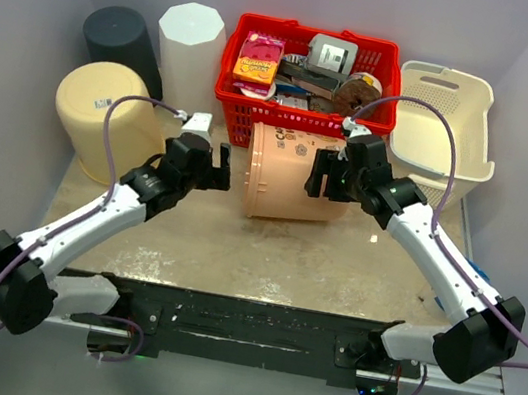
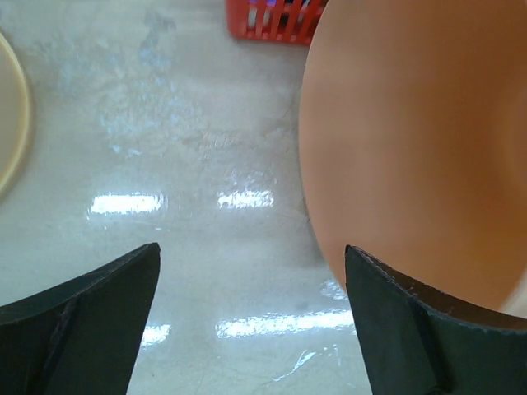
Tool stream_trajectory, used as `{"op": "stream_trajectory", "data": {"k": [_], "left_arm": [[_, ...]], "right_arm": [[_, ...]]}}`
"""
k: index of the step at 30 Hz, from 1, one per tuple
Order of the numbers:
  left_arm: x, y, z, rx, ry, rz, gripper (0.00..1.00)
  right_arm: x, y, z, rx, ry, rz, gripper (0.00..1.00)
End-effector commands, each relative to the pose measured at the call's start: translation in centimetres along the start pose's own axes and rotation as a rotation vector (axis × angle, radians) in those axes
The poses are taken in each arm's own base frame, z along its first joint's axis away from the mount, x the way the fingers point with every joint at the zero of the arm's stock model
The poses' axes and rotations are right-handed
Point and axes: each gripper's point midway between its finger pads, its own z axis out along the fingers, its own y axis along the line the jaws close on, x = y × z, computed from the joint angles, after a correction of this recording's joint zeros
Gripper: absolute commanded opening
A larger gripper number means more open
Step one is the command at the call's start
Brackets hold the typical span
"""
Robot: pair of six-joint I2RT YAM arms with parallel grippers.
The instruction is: Turn the large container upside down
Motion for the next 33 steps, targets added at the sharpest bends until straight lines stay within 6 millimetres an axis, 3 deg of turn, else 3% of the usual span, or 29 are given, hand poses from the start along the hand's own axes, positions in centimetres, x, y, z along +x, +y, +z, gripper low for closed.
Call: {"op": "stream_trajectory", "data": {"k": [1,5,13,18,25,33], "left_arm": [[-8.2,-2.1,-4.6,0.111,-0.219,-0.047,0.98],[-10.8,-5.1,-6.0,0.254,-0.259,-0.044,0.95],[-11.4,-8.4,-3.6,0.323,-0.199,-0.029,0.91],[-10.6,-9.2,-2.1,0.316,-0.156,-0.022,0.88],[-11.0,-10.7,-1.7,0.343,-0.158,-0.025,0.84],[-9.8,-10.3,0.1,0.293,-0.120,0.007,0.73]], "right_arm": [[-2.1,-0.6,1.1,0.039,-0.064,-0.024,0.75],[-2.0,-0.7,1.1,0.040,-0.063,-0.021,0.75],[-2.1,-0.6,1.0,0.039,-0.064,-0.018,0.75],[-1.9,-0.7,1.0,0.040,-0.061,-0.021,0.75],[-1.7,-0.7,0.9,0.038,-0.059,-0.024,0.75],[-1.9,-0.7,0.7,0.036,-0.066,-0.024,0.76]]}}
